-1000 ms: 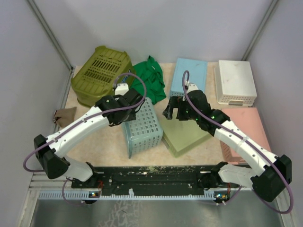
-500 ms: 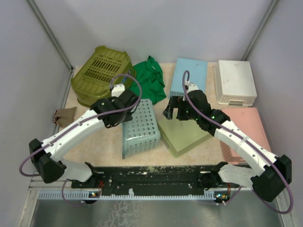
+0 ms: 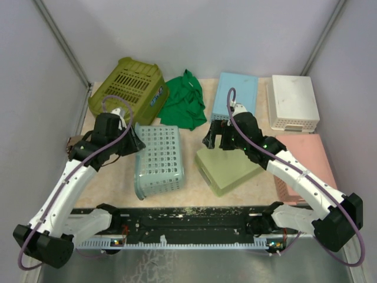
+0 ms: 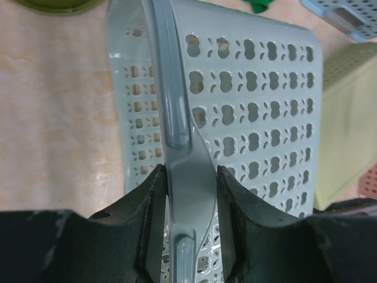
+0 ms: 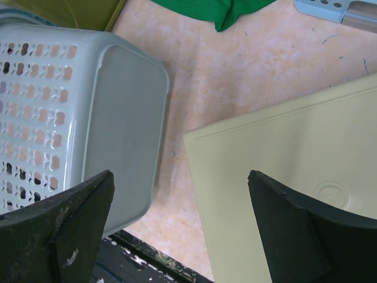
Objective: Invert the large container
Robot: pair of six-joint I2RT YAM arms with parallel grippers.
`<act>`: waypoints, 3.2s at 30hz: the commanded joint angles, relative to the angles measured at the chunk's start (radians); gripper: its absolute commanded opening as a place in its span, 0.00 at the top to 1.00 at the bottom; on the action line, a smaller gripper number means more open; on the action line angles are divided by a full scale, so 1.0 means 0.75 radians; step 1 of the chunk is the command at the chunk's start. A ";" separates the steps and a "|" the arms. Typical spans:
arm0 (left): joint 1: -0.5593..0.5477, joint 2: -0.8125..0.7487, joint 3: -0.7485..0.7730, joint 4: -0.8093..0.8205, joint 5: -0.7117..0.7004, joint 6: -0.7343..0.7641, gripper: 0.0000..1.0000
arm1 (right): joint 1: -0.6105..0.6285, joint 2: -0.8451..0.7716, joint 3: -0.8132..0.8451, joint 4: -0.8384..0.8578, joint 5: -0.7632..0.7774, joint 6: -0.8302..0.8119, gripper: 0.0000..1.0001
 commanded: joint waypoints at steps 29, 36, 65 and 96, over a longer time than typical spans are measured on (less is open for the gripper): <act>0.643 0.163 -0.167 -0.049 0.734 0.326 0.51 | -0.009 -0.025 0.001 0.027 0.037 -0.016 0.04; 0.640 0.080 0.037 -0.189 0.518 0.350 0.10 | -0.009 0.011 0.017 0.045 0.019 -0.010 0.05; -0.315 0.363 0.406 -0.586 -0.682 -0.238 0.30 | -0.009 0.019 0.016 0.054 -0.003 0.008 0.05; -0.221 0.252 0.275 -0.353 -0.474 0.021 0.96 | -0.009 0.000 0.010 0.041 0.005 0.005 0.05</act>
